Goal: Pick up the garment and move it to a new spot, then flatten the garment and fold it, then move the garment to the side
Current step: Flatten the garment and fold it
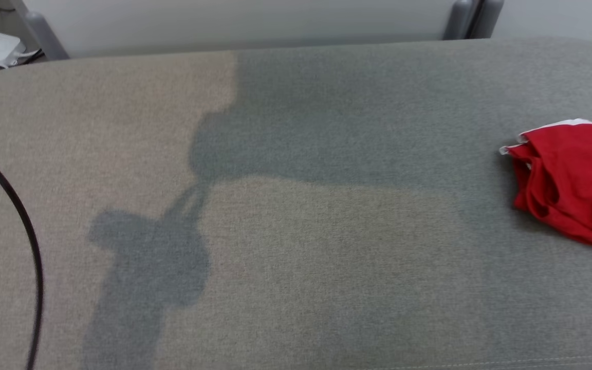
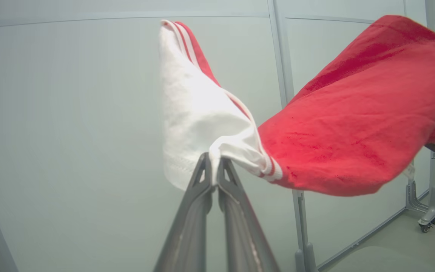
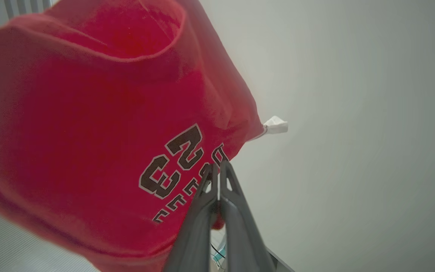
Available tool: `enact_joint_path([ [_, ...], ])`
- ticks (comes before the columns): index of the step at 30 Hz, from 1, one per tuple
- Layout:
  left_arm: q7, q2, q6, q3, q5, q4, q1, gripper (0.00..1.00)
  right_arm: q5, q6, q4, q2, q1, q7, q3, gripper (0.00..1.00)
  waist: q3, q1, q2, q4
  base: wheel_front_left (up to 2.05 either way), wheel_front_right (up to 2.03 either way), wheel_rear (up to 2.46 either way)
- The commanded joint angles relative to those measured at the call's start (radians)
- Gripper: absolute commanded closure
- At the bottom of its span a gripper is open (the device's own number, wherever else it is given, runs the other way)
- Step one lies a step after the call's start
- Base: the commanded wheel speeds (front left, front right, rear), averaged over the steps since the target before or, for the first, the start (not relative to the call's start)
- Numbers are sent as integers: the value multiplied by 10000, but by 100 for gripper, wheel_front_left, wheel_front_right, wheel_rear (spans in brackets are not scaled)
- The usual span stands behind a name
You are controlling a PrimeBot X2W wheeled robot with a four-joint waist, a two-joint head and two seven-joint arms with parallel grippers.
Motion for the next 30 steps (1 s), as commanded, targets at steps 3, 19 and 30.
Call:
enact_joint_path([
  [3, -881, 593, 136, -42, 219, -823, 1932, 100, 191, 44, -716, 69, 1520, 416, 110, 100, 978, 0, -1, 378, 0, 0, 0],
  [19, -4736, -963, 1755, 238, 1, -188, 9844, 100, 1445, 44, -167, 65, 8335, -330, -1050, 100, 1894, 0, -1, 903, 0, 0, 0],
  [30, -4651, -768, 2937, 38, 831, -2821, 12844, 100, 3418, 44, -1709, 313, 11433, 259, -1663, 100, 1167, 0, -1, 1064, 0, 0, 0],
])
